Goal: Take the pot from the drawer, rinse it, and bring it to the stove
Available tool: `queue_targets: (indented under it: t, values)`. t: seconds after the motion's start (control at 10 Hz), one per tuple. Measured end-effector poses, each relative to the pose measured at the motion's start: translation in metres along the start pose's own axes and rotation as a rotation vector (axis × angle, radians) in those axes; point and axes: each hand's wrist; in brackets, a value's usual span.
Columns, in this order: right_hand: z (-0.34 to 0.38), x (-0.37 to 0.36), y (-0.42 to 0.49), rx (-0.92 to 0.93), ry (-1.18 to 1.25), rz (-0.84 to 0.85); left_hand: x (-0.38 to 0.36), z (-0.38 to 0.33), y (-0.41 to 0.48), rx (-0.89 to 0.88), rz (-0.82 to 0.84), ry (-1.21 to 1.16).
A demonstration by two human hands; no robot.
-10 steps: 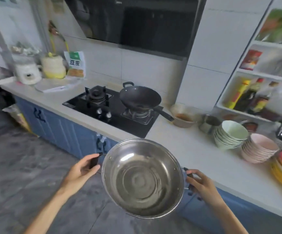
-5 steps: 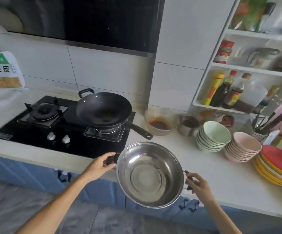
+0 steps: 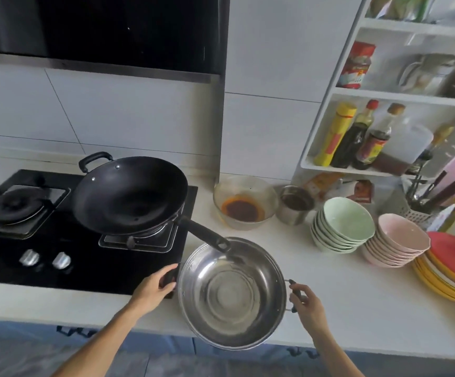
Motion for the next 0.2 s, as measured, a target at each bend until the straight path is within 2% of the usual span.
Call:
queue_targets:
  t: [0.1, 0.2]
  values:
    - [0.005, 0.001, -0.002, -0.017, -0.03, 0.031, 0.001, 0.0, 0.0, -0.007, 0.061, -0.013]
    - [0.006, 0.01, -0.021, -0.047, -0.005, 0.017, 0.002, 0.002, -0.007, -0.081, 0.031, -0.017]
Point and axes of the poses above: each hand's wrist, its own y-axis towards the middle knuckle, its own x-axis out of the back of the hand, z = x × y, and after that the axes turned 6 degrees about -x, right-handed
